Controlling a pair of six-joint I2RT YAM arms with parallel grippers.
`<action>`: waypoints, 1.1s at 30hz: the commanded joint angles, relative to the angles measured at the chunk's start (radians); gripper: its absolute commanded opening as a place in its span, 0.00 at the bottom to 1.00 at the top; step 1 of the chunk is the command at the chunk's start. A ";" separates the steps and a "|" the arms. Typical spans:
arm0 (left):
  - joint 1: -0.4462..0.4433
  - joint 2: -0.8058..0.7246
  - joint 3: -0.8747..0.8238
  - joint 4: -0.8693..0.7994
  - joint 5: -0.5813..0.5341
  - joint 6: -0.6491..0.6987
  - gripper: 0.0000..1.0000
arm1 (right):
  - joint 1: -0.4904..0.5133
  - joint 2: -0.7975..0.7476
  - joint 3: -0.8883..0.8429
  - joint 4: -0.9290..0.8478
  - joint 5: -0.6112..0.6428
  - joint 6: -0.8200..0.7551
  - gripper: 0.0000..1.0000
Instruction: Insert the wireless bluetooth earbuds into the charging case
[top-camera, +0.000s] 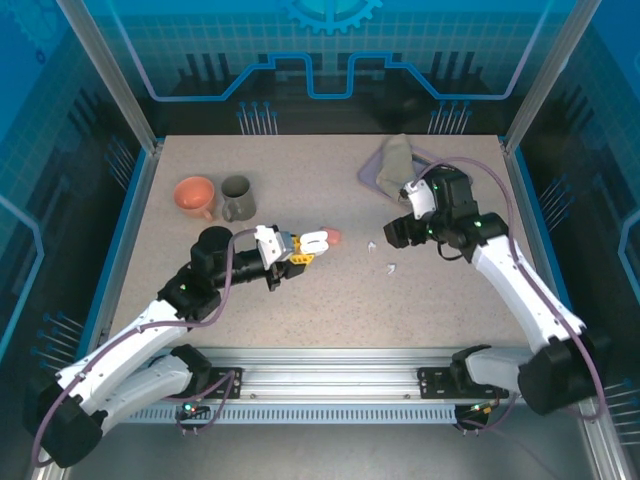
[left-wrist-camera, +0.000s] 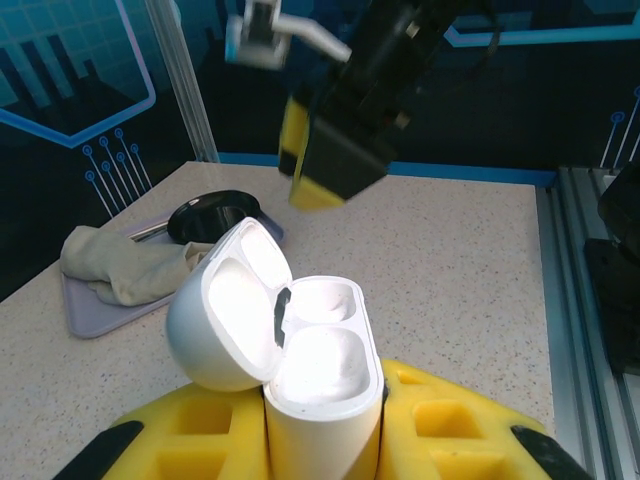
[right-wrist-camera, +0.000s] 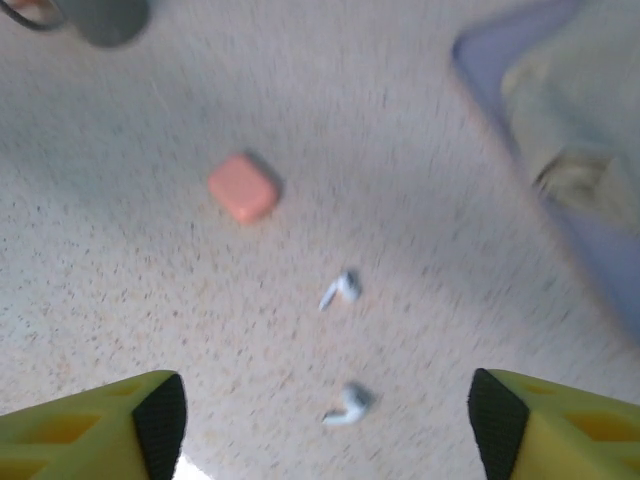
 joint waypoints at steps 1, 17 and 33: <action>-0.009 -0.016 -0.003 0.023 -0.012 -0.022 0.00 | -0.016 0.117 0.058 -0.100 -0.066 0.077 0.73; -0.009 -0.015 0.010 -0.004 -0.007 -0.028 0.00 | 0.043 0.664 0.284 -0.030 -0.043 0.070 0.61; -0.010 -0.020 0.014 -0.020 -0.006 -0.031 0.00 | 0.087 0.785 0.331 -0.040 -0.032 0.080 0.56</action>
